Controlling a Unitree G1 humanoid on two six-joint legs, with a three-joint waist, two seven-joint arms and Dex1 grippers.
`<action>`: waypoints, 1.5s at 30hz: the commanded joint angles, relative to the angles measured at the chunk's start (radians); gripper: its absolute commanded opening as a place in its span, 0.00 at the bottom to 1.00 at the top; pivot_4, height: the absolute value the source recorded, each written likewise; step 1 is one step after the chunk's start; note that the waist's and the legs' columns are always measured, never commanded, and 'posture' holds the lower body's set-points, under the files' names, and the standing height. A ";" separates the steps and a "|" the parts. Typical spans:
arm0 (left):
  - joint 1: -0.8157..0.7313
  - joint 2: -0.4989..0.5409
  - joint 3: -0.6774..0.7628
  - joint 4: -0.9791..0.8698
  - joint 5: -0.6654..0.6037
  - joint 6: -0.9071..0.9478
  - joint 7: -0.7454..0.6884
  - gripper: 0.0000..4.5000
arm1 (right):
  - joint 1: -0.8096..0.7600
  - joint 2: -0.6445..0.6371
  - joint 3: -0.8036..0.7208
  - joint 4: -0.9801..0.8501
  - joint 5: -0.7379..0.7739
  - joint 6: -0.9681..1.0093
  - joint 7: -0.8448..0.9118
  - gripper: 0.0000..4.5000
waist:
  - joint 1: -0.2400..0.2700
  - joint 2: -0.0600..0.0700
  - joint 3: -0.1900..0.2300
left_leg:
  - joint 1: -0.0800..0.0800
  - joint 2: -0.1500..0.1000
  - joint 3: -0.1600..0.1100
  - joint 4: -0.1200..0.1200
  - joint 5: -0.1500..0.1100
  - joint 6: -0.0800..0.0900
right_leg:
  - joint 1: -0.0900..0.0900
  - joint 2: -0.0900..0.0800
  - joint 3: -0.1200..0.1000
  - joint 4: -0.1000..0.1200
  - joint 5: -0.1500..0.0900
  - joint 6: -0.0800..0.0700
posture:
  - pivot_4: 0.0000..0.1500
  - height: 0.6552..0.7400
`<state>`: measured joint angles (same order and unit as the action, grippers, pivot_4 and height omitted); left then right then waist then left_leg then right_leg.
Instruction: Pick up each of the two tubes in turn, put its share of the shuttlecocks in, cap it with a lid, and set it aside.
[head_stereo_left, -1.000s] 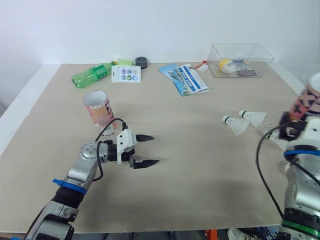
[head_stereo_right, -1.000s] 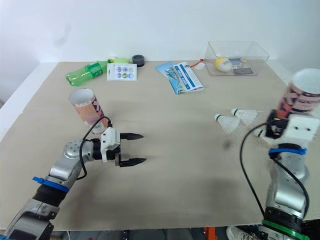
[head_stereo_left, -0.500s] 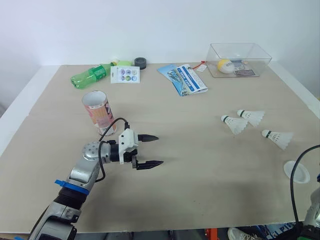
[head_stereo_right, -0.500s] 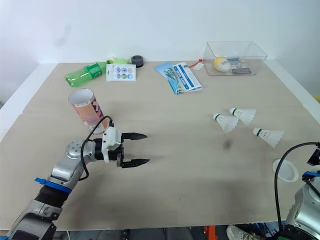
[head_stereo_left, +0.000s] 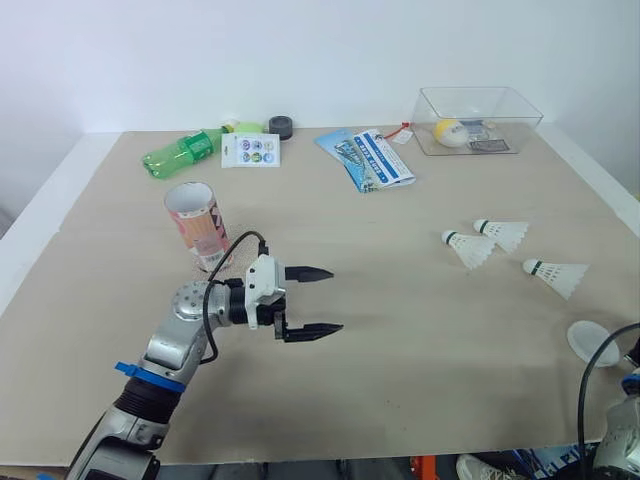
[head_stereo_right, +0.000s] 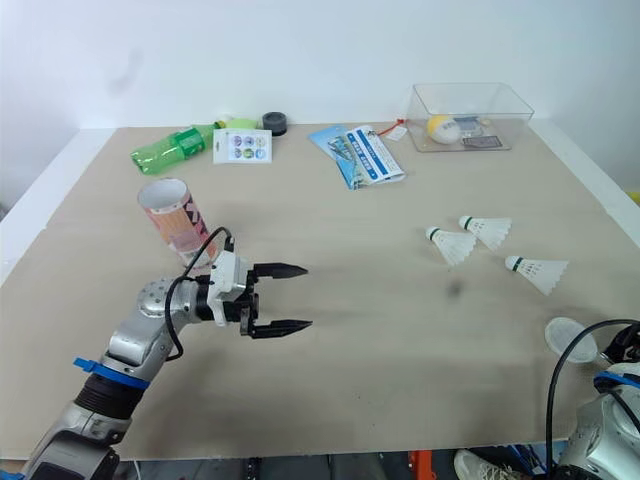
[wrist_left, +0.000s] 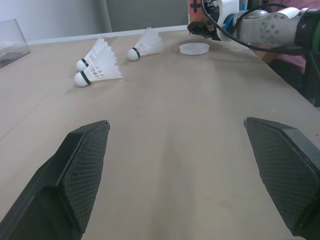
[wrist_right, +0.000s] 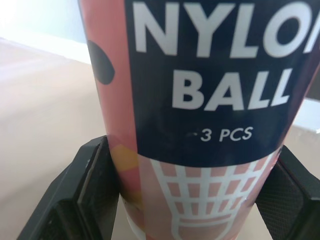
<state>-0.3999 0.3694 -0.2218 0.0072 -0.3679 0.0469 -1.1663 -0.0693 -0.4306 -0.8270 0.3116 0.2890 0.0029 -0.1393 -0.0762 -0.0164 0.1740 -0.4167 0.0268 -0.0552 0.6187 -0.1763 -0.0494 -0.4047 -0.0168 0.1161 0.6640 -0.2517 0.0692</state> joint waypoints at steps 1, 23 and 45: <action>-0.007 0.005 -0.001 -0.028 0.003 -0.010 -0.006 1.00 | -0.032 -0.051 -0.022 0.051 0.017 -0.052 0.004 0.83 | -0.001 0.000 0.000 | 0.000 0.000 0.000 0.000 0.000 0.000 | 0.000 0.000 0.000 0.000 0.000 0.000 | 1.00 1.00; -0.011 0.004 -0.006 -0.009 0.013 -0.015 -0.010 1.00 | 0.061 -0.043 0.014 -0.024 0.075 0.001 0.038 0.99 | 0.000 0.000 0.000 | 0.001 0.000 0.000 0.000 0.000 0.000 | 0.000 0.000 0.001 0.000 -0.001 0.000 | 1.00 1.00; -0.045 -0.023 -0.012 0.070 0.022 -0.046 -0.042 1.00 | 0.314 0.123 0.259 -0.720 0.040 0.278 0.058 0.99 | 0.001 0.001 0.000 | -0.001 0.000 0.000 -0.001 0.000 0.000 | -0.002 0.000 0.001 0.000 0.000 -0.001 | 1.00 1.00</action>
<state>-0.4281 0.3486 -0.2391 0.0851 -0.3506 0.0177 -1.2075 0.2441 -0.2871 -0.5946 -0.3241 0.3399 0.2865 -0.1161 -0.0753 -0.0158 0.1737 -0.4174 0.0271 -0.0550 0.6180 -0.1764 -0.0493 -0.4064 -0.0170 0.1167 0.6638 -0.2522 0.0685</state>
